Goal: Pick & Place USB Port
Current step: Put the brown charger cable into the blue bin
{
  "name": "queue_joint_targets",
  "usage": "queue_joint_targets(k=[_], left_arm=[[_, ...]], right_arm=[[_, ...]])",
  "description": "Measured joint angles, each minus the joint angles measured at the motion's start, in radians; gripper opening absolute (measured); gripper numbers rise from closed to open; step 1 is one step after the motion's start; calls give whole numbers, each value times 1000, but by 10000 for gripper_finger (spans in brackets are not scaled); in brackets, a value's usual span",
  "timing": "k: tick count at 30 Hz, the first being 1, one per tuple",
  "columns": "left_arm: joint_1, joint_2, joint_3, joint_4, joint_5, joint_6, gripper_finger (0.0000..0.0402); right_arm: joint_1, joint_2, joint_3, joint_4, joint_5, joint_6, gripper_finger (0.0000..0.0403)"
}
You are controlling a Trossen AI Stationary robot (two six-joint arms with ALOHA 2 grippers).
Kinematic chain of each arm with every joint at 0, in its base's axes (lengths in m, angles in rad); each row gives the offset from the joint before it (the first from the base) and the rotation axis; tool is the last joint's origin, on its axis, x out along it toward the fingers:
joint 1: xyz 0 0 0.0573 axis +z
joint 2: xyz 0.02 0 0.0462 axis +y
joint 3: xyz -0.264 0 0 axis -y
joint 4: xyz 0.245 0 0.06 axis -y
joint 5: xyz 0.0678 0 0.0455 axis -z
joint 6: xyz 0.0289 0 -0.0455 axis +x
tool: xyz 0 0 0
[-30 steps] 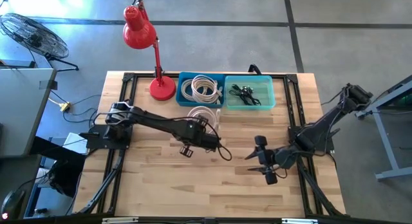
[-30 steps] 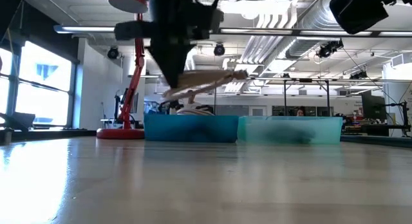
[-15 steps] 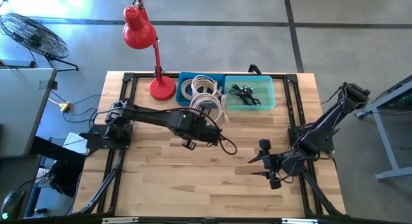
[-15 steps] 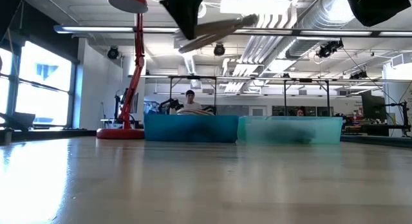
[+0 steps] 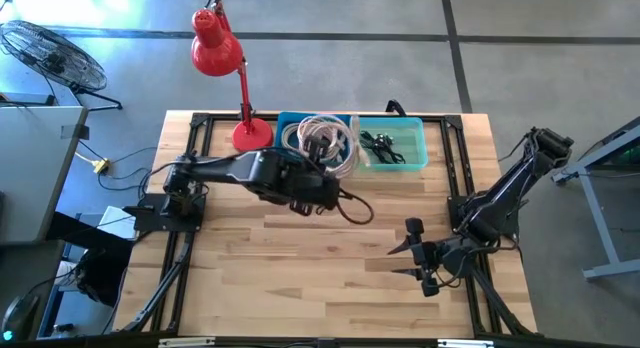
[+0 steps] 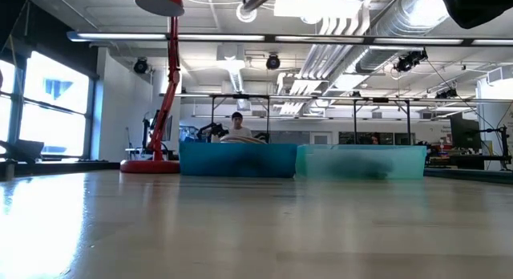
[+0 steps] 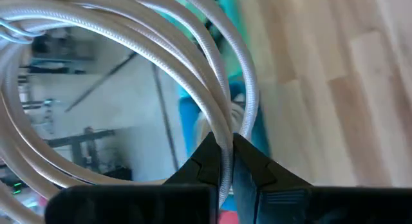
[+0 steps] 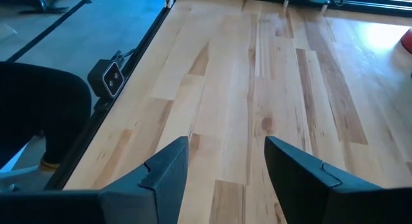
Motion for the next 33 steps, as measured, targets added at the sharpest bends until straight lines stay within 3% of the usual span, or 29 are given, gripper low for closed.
queue_joint_targets(k=[3,9,17,24,33], left_arm=[[18,-19,7,31,-39,30,10],[125,-57,9,27,-24,31,10],[335,-59,6,39,213,-2,10],[470,-30,0,37,330,-8,10],[531,48,0,37,361,5,10]], right_arm=[[0,0,0,0,-2,3,197],[0,0,0,3,2,3,197],[0,0,0,3,8,0,197],[0,0,0,-1,8,0,197],[0,0,0,-18,8,0,197]])
